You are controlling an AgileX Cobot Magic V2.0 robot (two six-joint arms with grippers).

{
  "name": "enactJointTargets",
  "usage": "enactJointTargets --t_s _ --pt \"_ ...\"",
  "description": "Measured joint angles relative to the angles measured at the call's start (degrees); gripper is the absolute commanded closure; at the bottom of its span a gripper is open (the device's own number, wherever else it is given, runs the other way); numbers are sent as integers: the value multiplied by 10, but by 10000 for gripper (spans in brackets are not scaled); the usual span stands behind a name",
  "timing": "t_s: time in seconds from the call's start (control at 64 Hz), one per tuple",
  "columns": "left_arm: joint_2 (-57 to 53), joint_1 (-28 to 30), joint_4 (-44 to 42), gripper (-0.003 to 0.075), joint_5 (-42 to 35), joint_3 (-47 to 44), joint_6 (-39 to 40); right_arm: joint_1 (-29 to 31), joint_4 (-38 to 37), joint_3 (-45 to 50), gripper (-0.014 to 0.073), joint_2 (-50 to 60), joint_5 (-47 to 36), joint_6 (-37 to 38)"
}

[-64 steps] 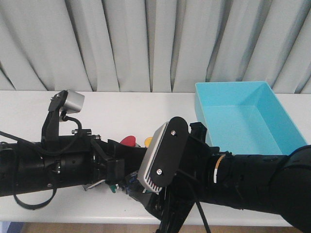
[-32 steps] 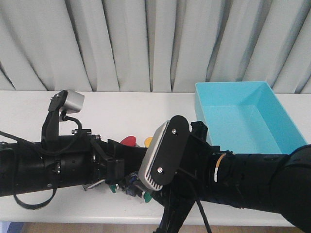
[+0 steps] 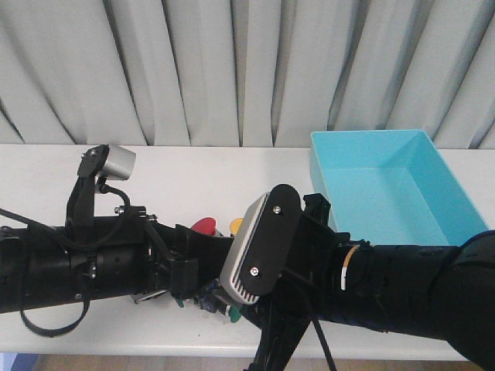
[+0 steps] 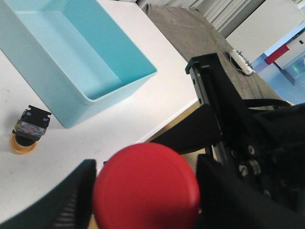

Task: Pick red and yellow buttons and place in box
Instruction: 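Carry the red button with the right gripper into the blue box and release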

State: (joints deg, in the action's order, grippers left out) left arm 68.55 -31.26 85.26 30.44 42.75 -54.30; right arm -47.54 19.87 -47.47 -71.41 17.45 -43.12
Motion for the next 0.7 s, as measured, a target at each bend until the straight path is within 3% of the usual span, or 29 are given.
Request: enactJointTargets --t_s 0.188,0.328,0.469,0.703 --pt "0 0 -1 176 1 0 -2 11 0 0 403 0 12 6" --pt "0 0 -4 176 1 0 -2 70 -1 0 400 0 42 24" --pt "0 0 -4 176 1 0 -2 165 -2 0 394 0 76 48" --pt "0 0 -36 176 -1 0 -3 379 -44 -9 371 -12 149 144"
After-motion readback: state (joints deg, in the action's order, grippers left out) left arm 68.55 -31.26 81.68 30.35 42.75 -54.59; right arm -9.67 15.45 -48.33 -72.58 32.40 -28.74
